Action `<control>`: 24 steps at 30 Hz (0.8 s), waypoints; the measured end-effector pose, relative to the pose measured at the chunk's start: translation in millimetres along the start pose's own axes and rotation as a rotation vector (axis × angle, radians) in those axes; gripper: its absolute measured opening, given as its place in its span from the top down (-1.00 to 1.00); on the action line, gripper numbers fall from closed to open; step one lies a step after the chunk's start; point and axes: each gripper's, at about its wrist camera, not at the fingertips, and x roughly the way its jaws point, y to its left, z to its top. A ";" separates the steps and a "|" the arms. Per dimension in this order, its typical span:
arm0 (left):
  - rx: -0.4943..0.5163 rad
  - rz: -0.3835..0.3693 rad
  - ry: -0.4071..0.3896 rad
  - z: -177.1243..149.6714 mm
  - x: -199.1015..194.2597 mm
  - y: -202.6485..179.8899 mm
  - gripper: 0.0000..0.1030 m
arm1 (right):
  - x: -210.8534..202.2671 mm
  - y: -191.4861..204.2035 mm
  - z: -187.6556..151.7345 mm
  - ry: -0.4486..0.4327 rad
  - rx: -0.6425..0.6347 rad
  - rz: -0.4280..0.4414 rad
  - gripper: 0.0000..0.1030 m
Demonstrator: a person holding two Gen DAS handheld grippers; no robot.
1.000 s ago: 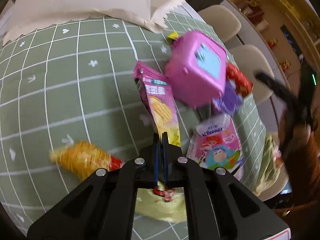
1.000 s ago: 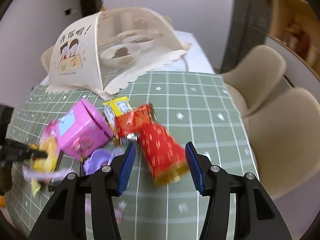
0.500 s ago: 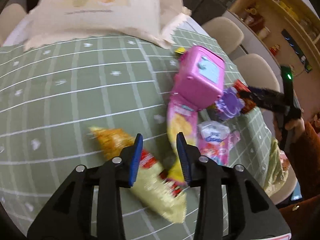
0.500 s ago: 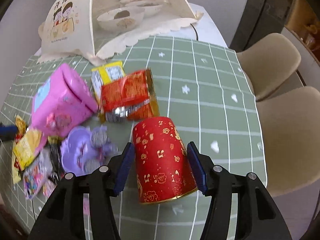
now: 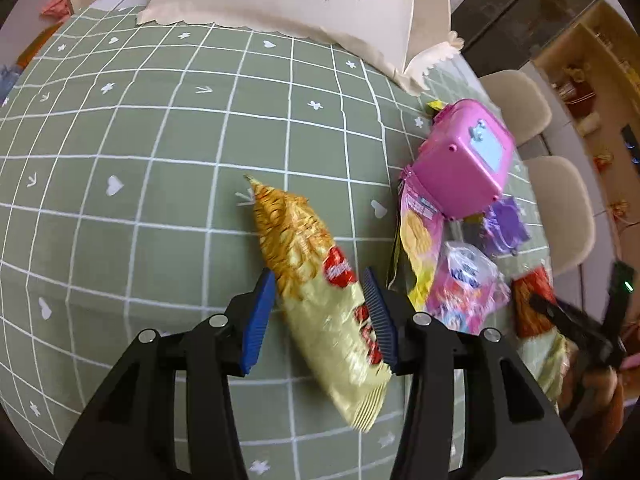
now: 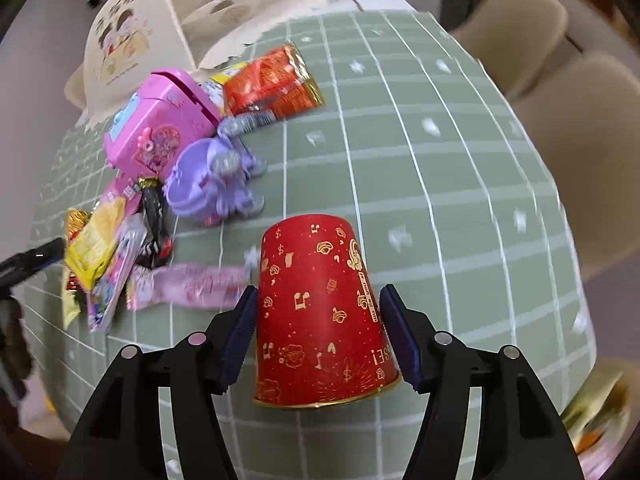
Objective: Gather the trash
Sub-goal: 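Grasp the gold snack wrapper with the left tool while the right tool grasps the red paper cup, then carry the gold wrapper and red cup over the trash bag and release both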
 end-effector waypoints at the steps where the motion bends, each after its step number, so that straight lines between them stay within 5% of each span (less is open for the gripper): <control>1: 0.010 0.014 0.002 1.1 3.7 -5.1 0.15 | -7.3 -0.5 -7.1 -0.022 0.016 0.015 -0.10; 6: 0.001 0.054 0.045 0.9 20.5 -14.2 0.16 | -42.3 13.9 -29.5 -0.108 -0.004 0.039 -0.07; 9: -0.028 0.031 0.057 -5.2 15.6 -17.6 0.40 | -67.4 22.5 -43.0 -0.160 -0.031 0.050 -0.07; 19: 0.115 0.015 -0.152 -44.7 -72.5 -86.1 0.48 | -138.6 12.9 -86.8 -0.312 -0.085 0.032 -0.07; 24: 0.176 -0.028 -0.192 -80.0 -96.8 -136.3 0.47 | -168.0 -14.0 -116.1 -0.361 -0.076 0.033 -0.07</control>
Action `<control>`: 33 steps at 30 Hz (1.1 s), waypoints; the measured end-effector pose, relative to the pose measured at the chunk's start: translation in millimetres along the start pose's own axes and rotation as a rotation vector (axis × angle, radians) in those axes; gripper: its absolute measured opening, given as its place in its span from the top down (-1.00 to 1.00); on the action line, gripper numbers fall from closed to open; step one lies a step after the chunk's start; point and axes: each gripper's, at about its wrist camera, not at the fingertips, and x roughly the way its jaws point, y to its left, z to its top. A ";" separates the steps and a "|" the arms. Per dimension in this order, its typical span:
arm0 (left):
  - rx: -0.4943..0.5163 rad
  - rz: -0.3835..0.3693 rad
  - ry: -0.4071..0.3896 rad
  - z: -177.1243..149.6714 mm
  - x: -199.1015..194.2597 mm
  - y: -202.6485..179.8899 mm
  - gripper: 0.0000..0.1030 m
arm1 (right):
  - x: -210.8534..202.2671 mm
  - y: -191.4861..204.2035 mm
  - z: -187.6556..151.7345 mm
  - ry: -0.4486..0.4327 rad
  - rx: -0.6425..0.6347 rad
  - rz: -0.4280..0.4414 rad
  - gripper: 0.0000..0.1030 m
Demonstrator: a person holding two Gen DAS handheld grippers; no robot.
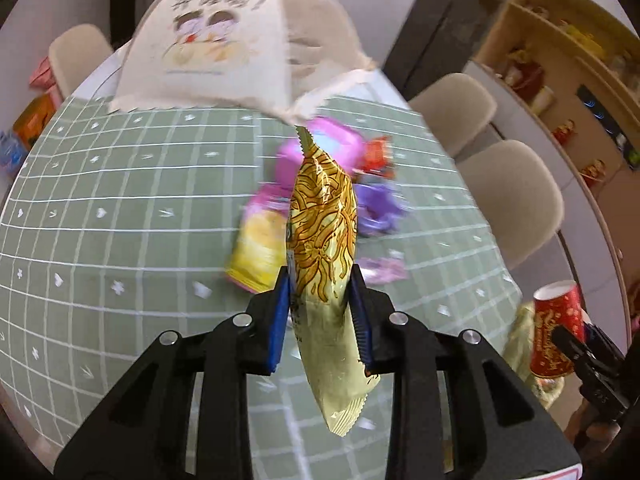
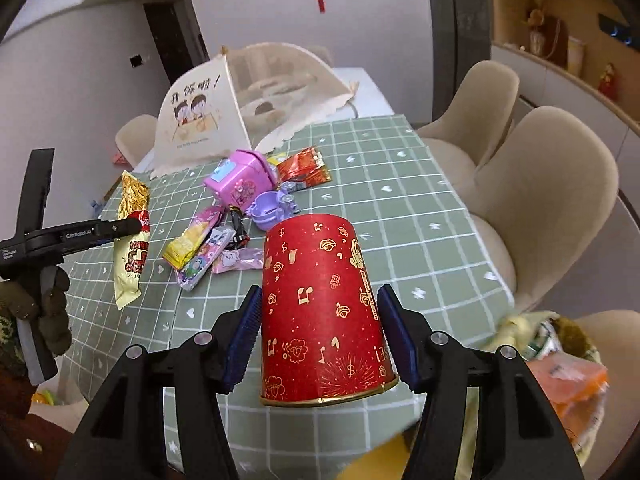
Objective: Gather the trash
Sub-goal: 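Carry the gold wrapper and red cup over the trash bag and release both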
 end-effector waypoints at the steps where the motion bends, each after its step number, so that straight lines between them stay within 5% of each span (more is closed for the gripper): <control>1: 0.013 -0.013 -0.003 -4.9 -3.3 -10.5 0.47 | -7.1 -5.4 -3.8 -0.007 0.006 -0.003 -0.07; 18: 0.322 -0.307 0.038 -97.2 -14.5 -199.6 0.47 | -128.7 -121.4 -85.2 -0.129 0.135 -0.181 -0.07; 27: 0.404 -0.445 0.084 -111.0 9.3 -276.4 0.46 | -161.8 -165.8 -114.4 -0.150 0.237 -0.253 -0.07; 33: 0.439 -0.466 0.108 -117.9 28.9 -312.7 0.46 | -164.6 -177.5 -121.0 -0.157 0.261 -0.260 -0.07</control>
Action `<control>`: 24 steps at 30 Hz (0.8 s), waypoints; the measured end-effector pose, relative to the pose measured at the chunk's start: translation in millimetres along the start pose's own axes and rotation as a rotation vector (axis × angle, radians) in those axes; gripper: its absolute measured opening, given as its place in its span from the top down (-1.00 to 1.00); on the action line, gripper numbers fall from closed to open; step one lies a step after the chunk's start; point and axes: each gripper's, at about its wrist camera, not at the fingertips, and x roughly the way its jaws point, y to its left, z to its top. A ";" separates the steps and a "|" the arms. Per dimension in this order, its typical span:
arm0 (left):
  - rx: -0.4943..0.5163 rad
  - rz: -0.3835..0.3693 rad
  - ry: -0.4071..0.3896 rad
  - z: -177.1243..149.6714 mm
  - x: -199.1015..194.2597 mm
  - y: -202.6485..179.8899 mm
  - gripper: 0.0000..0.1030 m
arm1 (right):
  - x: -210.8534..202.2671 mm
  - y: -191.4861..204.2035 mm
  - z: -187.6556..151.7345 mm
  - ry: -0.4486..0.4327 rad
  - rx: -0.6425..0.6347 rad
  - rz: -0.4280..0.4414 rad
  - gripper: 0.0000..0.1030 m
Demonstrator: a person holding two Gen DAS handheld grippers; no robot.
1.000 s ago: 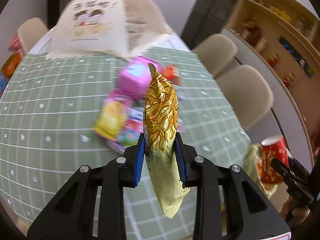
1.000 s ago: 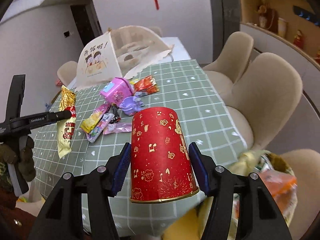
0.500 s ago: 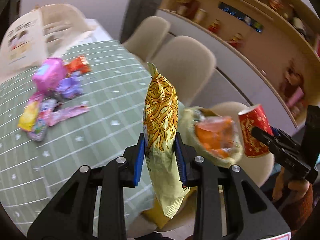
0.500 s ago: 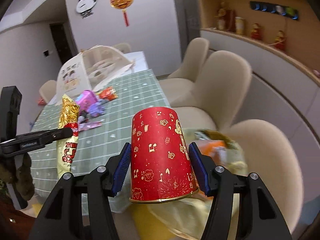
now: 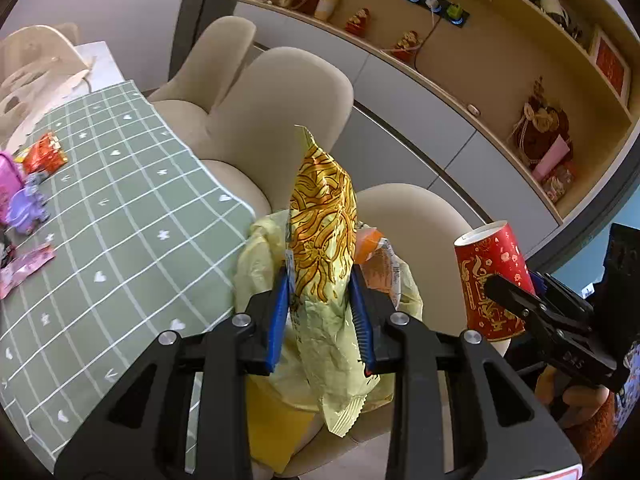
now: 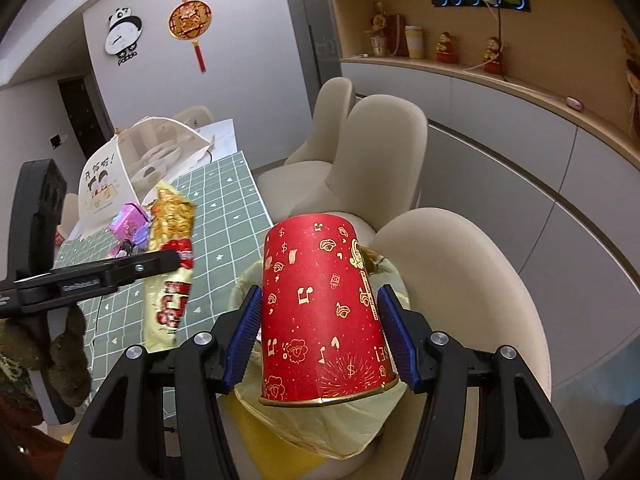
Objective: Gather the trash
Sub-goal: 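Carry the gold wrapper and red cup over the trash bag and release both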
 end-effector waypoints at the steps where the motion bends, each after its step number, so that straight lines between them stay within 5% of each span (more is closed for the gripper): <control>1: 0.003 -0.002 0.003 0.6 4.2 -2.0 0.46 | 1.5 -2.6 -0.2 0.001 0.007 0.000 -0.07; 14: 0.002 -0.037 0.066 25.5 68.1 -5.8 0.46 | 15.1 -21.6 -4.8 0.021 0.075 -0.028 -0.07; 24: -0.001 -0.071 0.251 14.1 129.1 17.7 0.23 | 31.4 -25.7 -4.2 0.049 0.121 -0.079 -0.07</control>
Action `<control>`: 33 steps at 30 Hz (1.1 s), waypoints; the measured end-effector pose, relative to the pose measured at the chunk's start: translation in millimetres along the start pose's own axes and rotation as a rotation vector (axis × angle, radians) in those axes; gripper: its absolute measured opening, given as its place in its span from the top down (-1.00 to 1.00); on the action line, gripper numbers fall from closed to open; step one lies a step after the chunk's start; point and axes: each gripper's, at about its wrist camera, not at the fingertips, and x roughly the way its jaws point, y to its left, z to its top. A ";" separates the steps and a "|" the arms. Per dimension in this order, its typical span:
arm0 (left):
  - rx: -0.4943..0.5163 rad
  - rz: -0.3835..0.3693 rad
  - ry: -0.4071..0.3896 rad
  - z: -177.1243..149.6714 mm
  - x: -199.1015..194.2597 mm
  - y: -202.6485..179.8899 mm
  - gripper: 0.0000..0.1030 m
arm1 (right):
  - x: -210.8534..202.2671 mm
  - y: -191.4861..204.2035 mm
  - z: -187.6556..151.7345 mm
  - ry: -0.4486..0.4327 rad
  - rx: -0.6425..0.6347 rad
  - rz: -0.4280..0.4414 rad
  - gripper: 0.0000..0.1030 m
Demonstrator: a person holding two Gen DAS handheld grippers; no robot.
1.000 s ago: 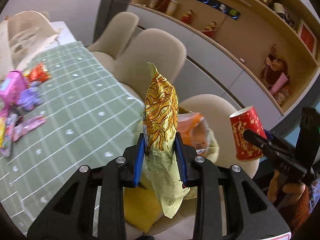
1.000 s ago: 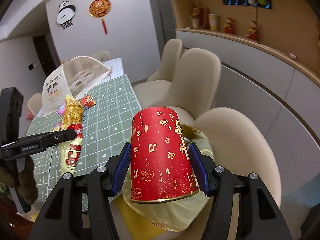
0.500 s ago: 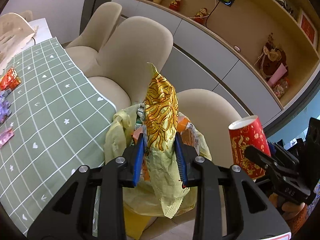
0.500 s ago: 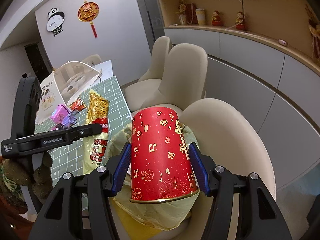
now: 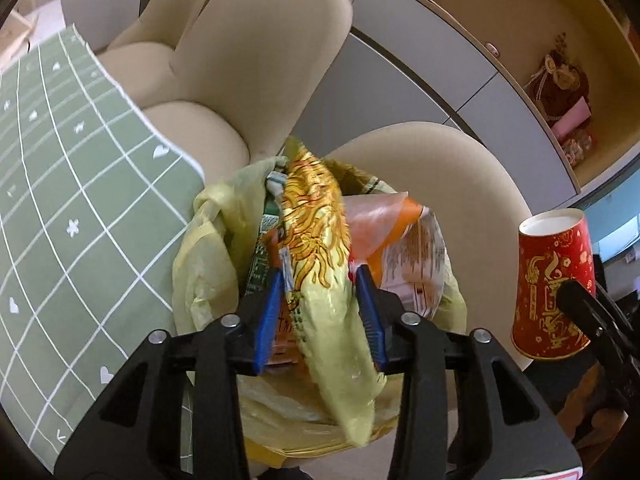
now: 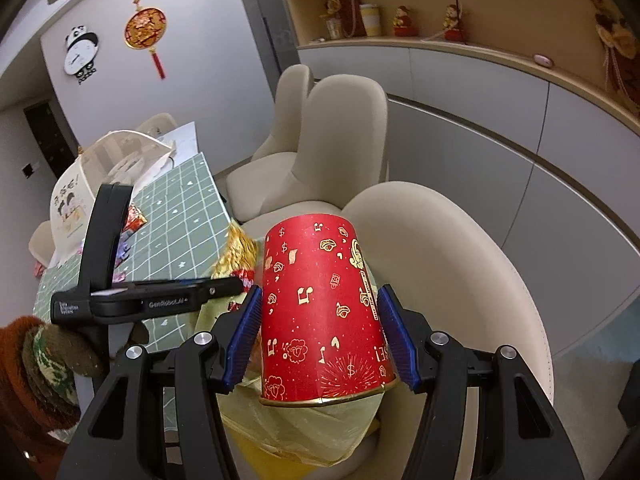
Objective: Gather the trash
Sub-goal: 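Carry the gold wrapper and red cup over the trash bag and release both, then move both open tools back over the table toward the snack packets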
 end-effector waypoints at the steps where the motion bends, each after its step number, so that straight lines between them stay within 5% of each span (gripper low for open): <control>1: -0.004 -0.009 -0.002 0.4 -1.3 2.0 0.17 | 2.1 0.3 0.3 0.003 -0.001 0.000 -0.07; 13: -0.016 0.014 -0.124 -3.2 -82.8 40.7 0.01 | 67.9 54.1 16.1 0.066 -0.080 0.099 -0.07; 22: -0.093 0.102 -0.188 -32.7 -144.7 88.0 0.01 | 145.7 50.7 -16.4 0.264 -0.044 0.019 -0.08; 33: -0.188 0.127 -0.212 -60.4 -168.6 124.6 0.01 | 132.9 50.1 -25.6 0.259 0.050 -0.005 -0.12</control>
